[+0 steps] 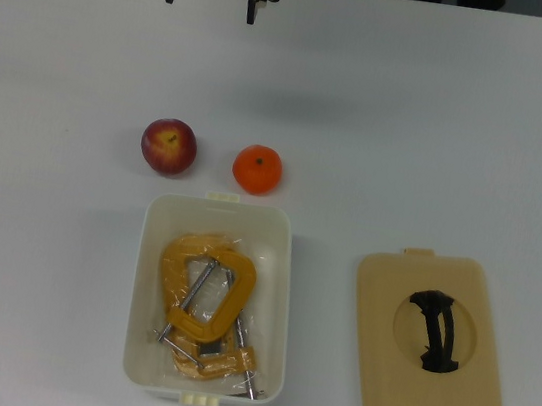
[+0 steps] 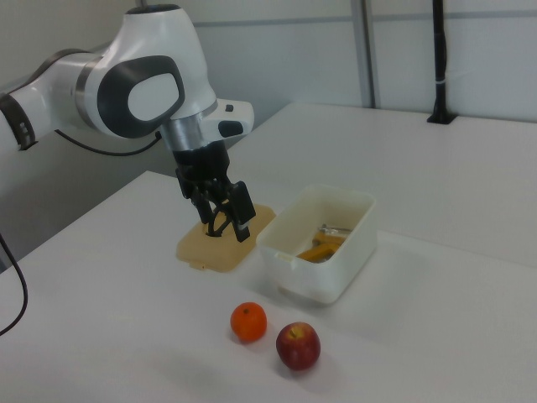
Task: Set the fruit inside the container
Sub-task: 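Move the open gripper down over the red apple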
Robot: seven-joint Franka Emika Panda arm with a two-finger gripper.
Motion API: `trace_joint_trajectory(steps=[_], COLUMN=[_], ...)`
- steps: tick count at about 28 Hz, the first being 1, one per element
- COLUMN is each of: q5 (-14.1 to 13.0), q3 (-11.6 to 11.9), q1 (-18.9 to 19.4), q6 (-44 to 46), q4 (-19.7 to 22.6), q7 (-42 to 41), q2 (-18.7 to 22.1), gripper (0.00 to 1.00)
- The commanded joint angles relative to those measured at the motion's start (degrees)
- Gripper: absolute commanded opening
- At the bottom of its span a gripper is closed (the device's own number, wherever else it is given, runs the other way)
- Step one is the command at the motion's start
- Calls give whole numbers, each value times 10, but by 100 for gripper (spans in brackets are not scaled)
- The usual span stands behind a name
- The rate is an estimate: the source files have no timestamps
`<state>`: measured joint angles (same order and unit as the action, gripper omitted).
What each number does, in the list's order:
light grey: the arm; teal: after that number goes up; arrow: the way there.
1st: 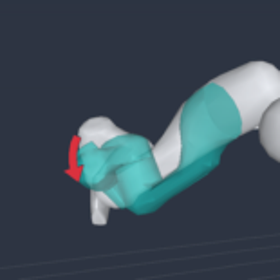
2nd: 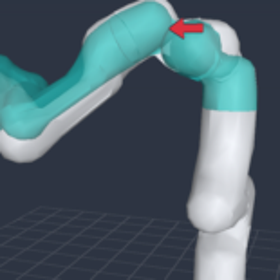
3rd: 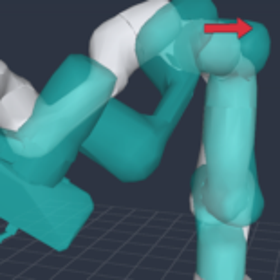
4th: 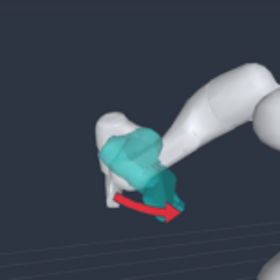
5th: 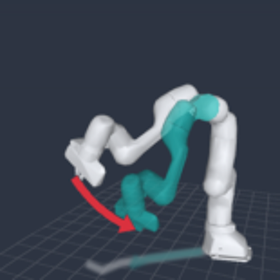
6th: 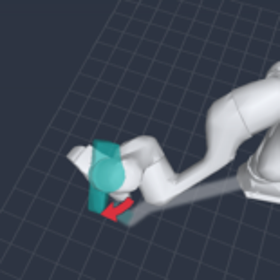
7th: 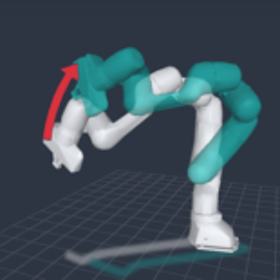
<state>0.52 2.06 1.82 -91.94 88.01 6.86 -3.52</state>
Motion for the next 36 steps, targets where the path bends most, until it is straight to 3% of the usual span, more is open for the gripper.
trace_joint_trajectory(steps=[1,13,20,27,36], q5=[-15,-12,-5,62,64], q3=[8,8,9,8,8], q1=[1,-11,-25,-25,-27], q6=[-10,-33,-102,-158,-183], q4=[3,7,47,90,130], q7=[-15,-18,-18,-26,-83], q2=[3,-18,-45,-97,-124], gripper=[100,100,100,100,100])
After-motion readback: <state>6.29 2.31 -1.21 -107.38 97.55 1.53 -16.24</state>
